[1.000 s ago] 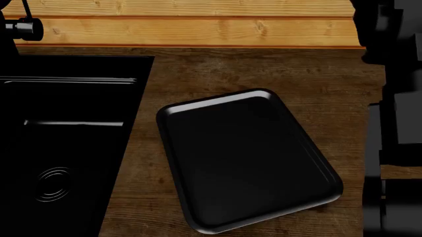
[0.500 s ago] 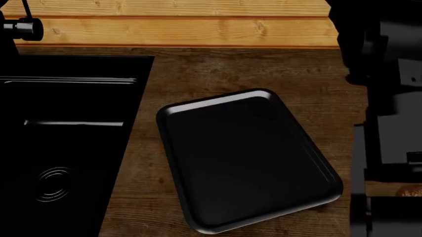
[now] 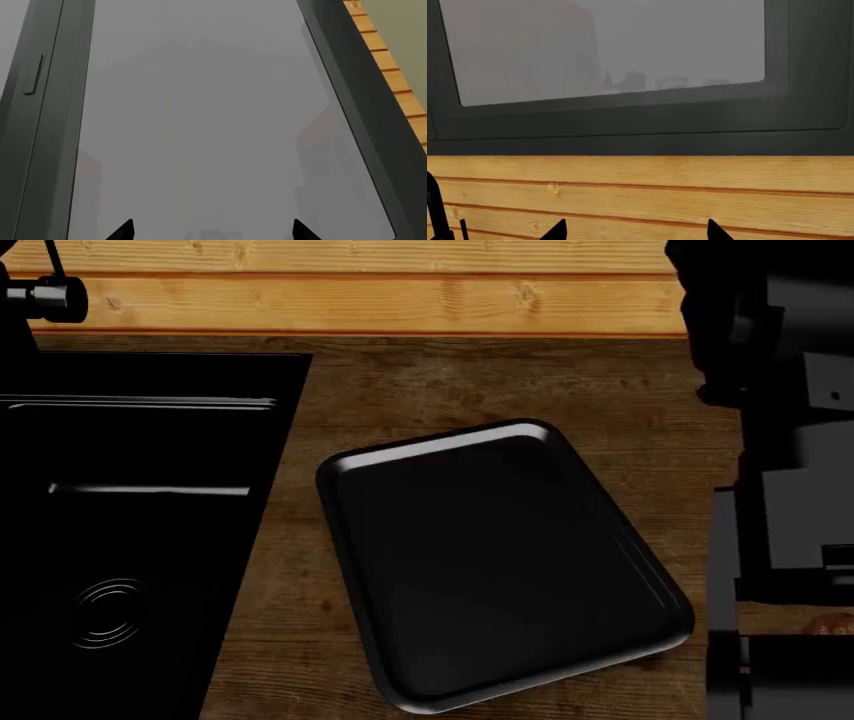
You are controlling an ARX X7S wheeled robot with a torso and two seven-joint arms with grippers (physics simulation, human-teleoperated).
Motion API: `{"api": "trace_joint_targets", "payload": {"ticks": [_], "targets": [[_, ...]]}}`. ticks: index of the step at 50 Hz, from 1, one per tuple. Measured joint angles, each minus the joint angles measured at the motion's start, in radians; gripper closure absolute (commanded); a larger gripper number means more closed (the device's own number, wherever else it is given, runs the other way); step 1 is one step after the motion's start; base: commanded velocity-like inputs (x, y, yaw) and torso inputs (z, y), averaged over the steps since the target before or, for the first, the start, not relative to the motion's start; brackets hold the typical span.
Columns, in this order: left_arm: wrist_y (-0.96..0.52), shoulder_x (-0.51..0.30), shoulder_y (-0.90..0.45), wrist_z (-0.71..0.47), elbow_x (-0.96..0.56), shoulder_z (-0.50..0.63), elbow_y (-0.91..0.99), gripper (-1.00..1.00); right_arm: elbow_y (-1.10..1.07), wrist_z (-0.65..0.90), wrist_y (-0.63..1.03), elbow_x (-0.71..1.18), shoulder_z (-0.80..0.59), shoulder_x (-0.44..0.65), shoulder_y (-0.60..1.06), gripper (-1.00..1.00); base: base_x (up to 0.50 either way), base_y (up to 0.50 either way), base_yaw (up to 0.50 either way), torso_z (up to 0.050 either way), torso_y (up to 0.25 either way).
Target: Move the fresh-baked cupcake off the tray onto the counter, and place the bowl used for mixing into the sink.
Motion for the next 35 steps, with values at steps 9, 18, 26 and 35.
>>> {"api": "trace_joint_targets", "payload": {"ticks": [9,18,26,35], "targets": [[0.003,0.000,0.001,-0.003,-0.003,-0.001,-0.002,-1.00,-0.012,0.007,0.009,0.003,0.002,0.003,-0.006,-1.00,-0.50,0.00,0.00,0.000,0.000],[0.004,0.002,-0.001,-0.004,-0.006,0.000,0.001,-1.00,-0.051,0.025,0.034,0.012,0.008,0.014,-0.023,-1.00,-0.48,0.19,0.00,0.000,0.000],[0.004,0.000,-0.002,-0.005,-0.007,0.000,0.003,-1.00,-0.072,0.025,0.048,0.018,0.007,0.017,-0.033,-1.00,-0.28,0.50,0.00,0.000,0.000],[0.003,-0.002,-0.001,-0.007,-0.010,0.000,0.006,-1.00,-0.095,0.027,0.063,0.023,0.006,0.021,-0.042,-1.00,-0.21,0.50,0.00,0.000,0.000]]}}
